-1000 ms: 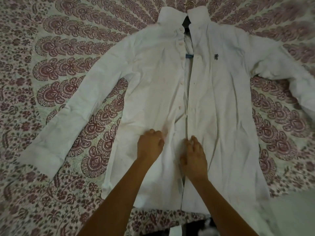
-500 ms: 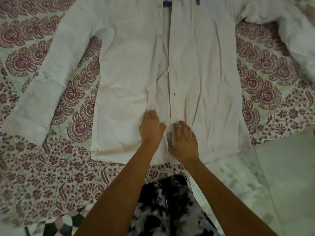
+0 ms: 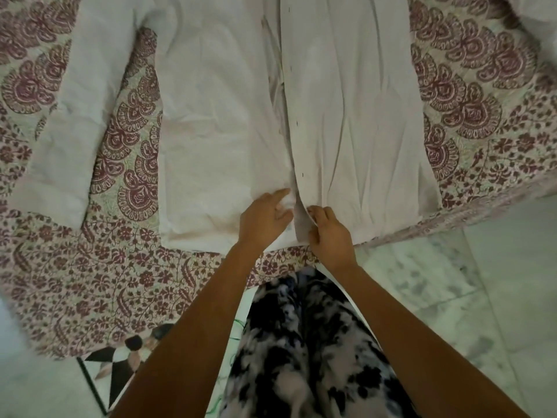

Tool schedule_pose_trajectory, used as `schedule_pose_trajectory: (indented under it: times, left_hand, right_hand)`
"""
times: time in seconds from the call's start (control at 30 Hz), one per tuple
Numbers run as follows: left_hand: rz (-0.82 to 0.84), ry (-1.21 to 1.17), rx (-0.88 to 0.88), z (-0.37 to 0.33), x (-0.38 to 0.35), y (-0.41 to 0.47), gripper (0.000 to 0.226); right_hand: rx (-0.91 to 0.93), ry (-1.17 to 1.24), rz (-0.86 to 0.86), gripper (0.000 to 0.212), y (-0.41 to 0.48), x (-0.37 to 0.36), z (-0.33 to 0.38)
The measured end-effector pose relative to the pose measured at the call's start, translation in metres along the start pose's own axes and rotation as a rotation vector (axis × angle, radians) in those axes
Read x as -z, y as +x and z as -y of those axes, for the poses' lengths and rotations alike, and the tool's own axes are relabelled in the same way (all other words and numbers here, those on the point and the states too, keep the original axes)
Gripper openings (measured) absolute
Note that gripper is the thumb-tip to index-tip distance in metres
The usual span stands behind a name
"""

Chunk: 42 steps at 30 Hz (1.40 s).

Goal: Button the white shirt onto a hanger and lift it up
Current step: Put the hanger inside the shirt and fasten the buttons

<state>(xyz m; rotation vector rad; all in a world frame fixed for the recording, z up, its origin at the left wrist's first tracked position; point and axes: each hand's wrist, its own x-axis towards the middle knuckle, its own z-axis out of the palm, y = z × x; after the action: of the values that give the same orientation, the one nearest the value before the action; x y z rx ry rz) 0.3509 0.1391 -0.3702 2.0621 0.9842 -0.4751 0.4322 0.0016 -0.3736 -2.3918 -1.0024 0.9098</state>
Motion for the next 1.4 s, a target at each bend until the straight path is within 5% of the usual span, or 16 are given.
schedule_pose_trajectory:
  times: [0.2, 0.37, 0.53, 0.77, 0.97, 1.4]
  left_hand:
    - [-0.020, 0.187, -0.063, 0.016, -0.025, -0.027, 0.047]
    - [-0.070, 0.020, -0.028, 0.007, -0.013, -0.012, 0.027]
    - [-0.307, -0.159, -0.020, -0.008, 0.003, 0.021, 0.029]
    - [-0.214, 0.014, -0.051, -0.018, 0.003, 0.049, 0.016]
    - [-0.251, -0.126, 0.087, -0.024, 0.004, 0.048, 0.019]
    - [-0.313, -0.583, 0.221, -0.028, -0.002, 0.041, 0.013]
  right_hand:
    - [-0.103, 0.116, -0.074, 0.034, -0.006, -0.007, 0.004]
    - [-0.173, 0.166, -0.130, 0.032, 0.007, -0.002, 0.008]
    - [-0.154, 0.143, -0.176, 0.035, 0.038, 0.003, 0.013]
    - [-0.117, 0.173, -0.165, 0.028, 0.076, 0.008, 0.010]
    - [-0.106, 0.232, -0.040, 0.023, 0.066, 0.018, 0.004]
    - [-0.385, 0.582, -0.088, 0.023, 0.062, 0.005, 0.015]
